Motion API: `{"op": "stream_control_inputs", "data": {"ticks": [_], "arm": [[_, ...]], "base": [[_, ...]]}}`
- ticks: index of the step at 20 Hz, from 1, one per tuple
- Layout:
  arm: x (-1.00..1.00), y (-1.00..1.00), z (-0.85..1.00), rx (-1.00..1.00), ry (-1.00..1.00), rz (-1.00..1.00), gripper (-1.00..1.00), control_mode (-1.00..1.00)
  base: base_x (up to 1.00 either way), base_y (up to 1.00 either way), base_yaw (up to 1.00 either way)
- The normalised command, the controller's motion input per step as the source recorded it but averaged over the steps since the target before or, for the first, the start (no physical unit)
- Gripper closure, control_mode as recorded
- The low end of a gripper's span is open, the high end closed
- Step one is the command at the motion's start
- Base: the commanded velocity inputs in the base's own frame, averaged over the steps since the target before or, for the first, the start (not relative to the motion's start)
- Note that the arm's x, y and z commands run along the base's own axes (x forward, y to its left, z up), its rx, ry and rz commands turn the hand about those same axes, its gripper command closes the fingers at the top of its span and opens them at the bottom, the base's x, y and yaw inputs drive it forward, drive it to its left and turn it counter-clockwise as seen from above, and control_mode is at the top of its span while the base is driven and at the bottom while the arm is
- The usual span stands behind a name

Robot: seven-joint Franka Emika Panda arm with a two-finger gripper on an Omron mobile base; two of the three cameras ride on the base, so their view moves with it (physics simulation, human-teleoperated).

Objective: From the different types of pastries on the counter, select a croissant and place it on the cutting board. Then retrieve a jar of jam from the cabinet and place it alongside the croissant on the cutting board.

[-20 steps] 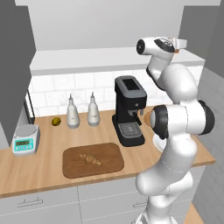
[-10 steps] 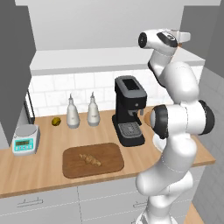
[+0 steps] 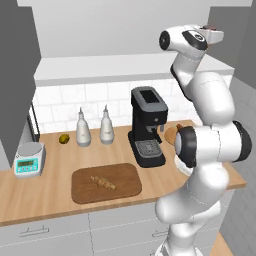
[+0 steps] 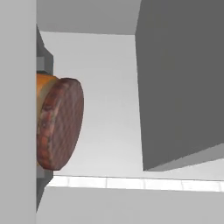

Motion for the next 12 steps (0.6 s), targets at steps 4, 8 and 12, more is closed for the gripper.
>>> {"op": "stream_control_inputs", "data": {"ticks": [4, 8, 12], "arm": [[-0.26, 0.42, 0.00, -0.05, -0.01, 0.00, 1.00, -1.00], [-0.24, 0.58, 0.00, -0.08, 0.00, 0.00, 1.00, -1.00], [-0.30, 0.49, 0.00, -0.06, 0.00, 0.00, 1.00, -1.00]], "base": [[0.00, 0.00, 0.00], [0.00, 0.00, 0.00], [0.00, 0.00, 0.00]]}}
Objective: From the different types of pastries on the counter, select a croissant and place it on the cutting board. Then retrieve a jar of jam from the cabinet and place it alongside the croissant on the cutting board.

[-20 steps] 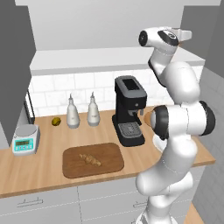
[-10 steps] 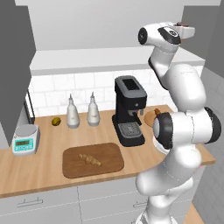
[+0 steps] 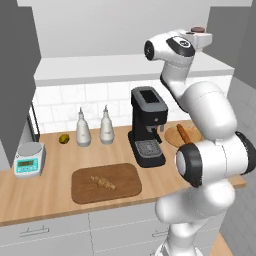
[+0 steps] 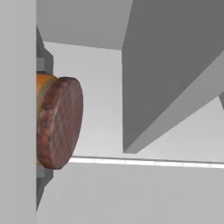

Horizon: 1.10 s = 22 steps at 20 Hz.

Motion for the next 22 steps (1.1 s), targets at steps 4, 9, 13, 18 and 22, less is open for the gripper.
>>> {"op": "stream_control_inputs", "data": {"ticks": [4, 9, 13, 18, 22], "arm": [[-0.33, 0.38, 0.03, -0.03, 0.00, 0.00, 1.00, -1.00], [-0.35, 0.35, 0.01, -0.02, 0.00, 0.00, 1.00, -1.00], [-0.37, 0.31, 0.04, -0.01, 0.00, 0.00, 1.00, -1.00], [-0.36, 0.26, 0.08, 0.00, 0.00, 0.00, 1.00, -1.00], [-0.42, 0.24, 0.03, 0.00, 0.00, 0.00, 1.00, -1.00]], "base": [[0.00, 0.00, 0.00], [0.00, 0.00, 0.00], [0.00, 0.00, 0.00], [0.00, 0.00, 0.00], [0.00, 0.00, 0.00]]}}
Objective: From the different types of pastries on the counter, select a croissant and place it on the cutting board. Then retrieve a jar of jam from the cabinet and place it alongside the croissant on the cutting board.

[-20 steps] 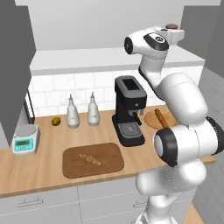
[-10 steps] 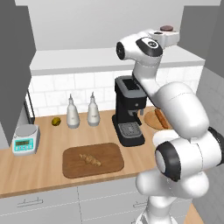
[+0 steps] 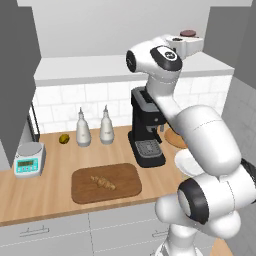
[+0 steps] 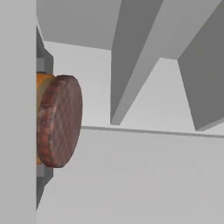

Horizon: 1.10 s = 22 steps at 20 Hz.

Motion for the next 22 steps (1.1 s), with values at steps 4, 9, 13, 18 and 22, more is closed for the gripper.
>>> {"op": "stream_control_inputs", "data": {"ticks": [4, 9, 13, 18, 22], "arm": [[-0.61, 0.24, 0.00, 0.00, 0.00, 0.00, 1.00, -1.00], [-0.70, 0.22, 0.00, 0.00, 0.00, 0.00, 1.00, -1.00], [-0.49, 0.18, 0.10, 0.00, -0.03, -0.05, 1.00, -1.00], [-0.31, 0.04, 0.02, 0.00, 0.00, -0.02, 1.00, -1.00], [-0.36, 0.12, 0.14, 0.11, 0.02, 0.00, 1.00, -1.00]], "base": [[0.00, 0.00, 0.00], [0.00, 0.00, 0.00], [0.00, 0.00, 0.00], [0.00, 0.00, 0.00], [0.00, 0.00, 0.00]]}}
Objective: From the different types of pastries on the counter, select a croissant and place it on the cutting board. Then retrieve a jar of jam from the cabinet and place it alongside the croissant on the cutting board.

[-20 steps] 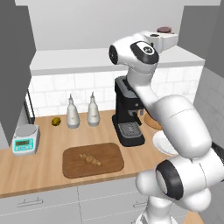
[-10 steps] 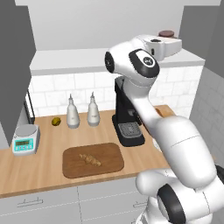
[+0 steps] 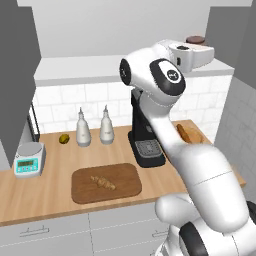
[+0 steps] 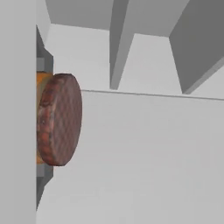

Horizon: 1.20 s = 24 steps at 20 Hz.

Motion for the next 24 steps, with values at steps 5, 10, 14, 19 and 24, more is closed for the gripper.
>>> {"op": "stream_control_inputs", "data": {"ticks": [5, 10, 14, 19, 24], "arm": [[-0.32, 0.29, 0.14, 0.19, 0.04, 0.00, 1.00, -1.00], [-0.11, 0.43, 0.01, 0.25, 0.06, 0.00, 1.00, -1.00], [-0.06, 0.14, -0.12, 0.17, 0.00, 0.01, 1.00, -1.00], [-0.03, 0.03, -0.35, 0.00, 0.00, 0.00, 1.00, -1.00], [-0.10, 0.00, -0.65, 0.00, 0.00, 0.02, 1.00, -1.00]], "base": [[0.00, 0.00, 0.00], [0.00, 0.00, 0.00], [0.00, 0.00, 0.00], [0.00, 0.00, 0.00], [0.00, 0.00, 0.00]]}}
